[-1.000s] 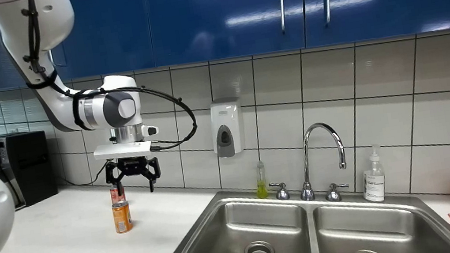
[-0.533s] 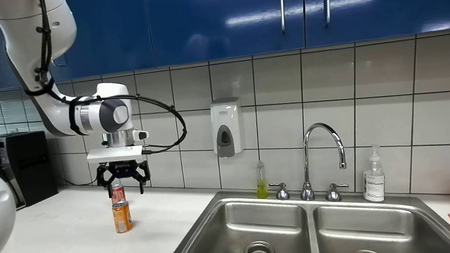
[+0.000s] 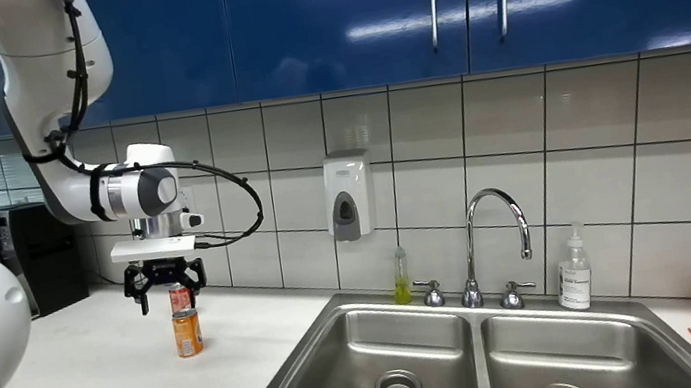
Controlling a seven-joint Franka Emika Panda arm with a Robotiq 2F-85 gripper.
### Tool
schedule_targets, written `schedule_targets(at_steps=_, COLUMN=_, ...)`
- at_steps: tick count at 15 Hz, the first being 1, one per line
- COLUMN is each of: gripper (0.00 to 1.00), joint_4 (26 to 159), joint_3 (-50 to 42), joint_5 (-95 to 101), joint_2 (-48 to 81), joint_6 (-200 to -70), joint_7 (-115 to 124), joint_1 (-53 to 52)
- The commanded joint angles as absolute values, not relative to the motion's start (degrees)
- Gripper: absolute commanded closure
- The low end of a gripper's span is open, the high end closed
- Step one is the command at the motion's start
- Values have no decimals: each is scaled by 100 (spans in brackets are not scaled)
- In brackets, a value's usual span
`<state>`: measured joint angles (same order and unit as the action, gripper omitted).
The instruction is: Put the soda can into the sink
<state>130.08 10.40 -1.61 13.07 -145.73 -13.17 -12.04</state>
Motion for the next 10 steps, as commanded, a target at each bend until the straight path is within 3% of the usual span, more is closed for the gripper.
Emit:
schedule_targets(at_steps=1, gripper=0, joint_4=12661, joint_3=1128, joint_5=105, joint_2=1683, joint_6=-14605, joint_7=-982, joint_1=-1302)
schedule_targets(at_steps=10, gripper=0, joint_4=12006, joint_3=1031, joint_5=418, joint_2=2418, joint_6=-14619, joint_7=-806, joint_1=-1409)
